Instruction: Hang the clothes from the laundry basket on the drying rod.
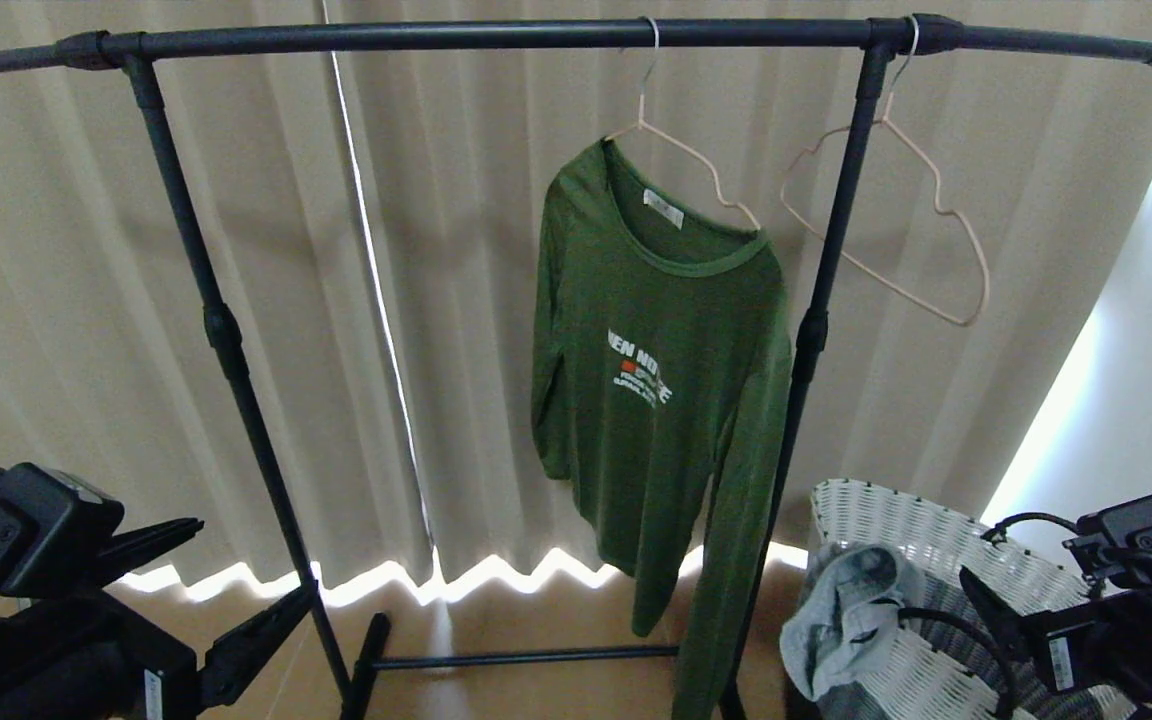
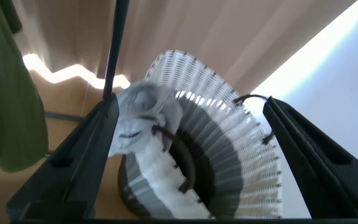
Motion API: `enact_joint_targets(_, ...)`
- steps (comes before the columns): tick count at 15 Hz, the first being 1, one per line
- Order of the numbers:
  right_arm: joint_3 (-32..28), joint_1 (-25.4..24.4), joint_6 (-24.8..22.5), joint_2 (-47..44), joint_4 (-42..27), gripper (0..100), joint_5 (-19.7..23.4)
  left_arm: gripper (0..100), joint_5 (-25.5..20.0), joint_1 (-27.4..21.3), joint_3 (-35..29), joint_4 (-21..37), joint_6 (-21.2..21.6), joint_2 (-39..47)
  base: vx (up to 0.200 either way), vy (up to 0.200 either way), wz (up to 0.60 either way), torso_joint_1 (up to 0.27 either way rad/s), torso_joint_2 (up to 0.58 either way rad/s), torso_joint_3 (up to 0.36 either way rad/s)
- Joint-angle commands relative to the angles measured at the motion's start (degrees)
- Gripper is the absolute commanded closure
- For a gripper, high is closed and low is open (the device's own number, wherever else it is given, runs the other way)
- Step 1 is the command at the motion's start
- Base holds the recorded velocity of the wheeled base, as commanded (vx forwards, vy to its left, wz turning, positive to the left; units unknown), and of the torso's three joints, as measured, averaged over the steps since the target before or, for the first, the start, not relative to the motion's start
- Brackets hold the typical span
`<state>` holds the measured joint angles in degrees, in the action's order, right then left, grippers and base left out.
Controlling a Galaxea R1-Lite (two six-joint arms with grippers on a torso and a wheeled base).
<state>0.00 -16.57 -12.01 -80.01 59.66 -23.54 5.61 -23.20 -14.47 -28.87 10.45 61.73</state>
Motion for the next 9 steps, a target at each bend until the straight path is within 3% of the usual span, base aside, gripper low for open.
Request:
enact_joint_targets(1,0.0,0.0,0.0,0.0,0.0,0,0.0,0,0.1,0.0,0.0,0.0,0.0,-0.2,0.000,0.000,0.00,-0.134,0.45,0.315)
enact_joint_targets(4,0.0,0.0,0.1,0.1,-0.1,0,0.1,0,0.0,-0.1,0.1,0.0,0.1,-1.2,0.000,0.000,0.00,-0.106,0.39,0.281)
enact_joint_targets(9,0.0,2.2,-0.1,2.4,-2.9,0,0.2,0,0.2,-1.1,-0.5,0.1,-0.2,-0.8,0.000,0.000,0.00,-0.016,0.06,0.041)
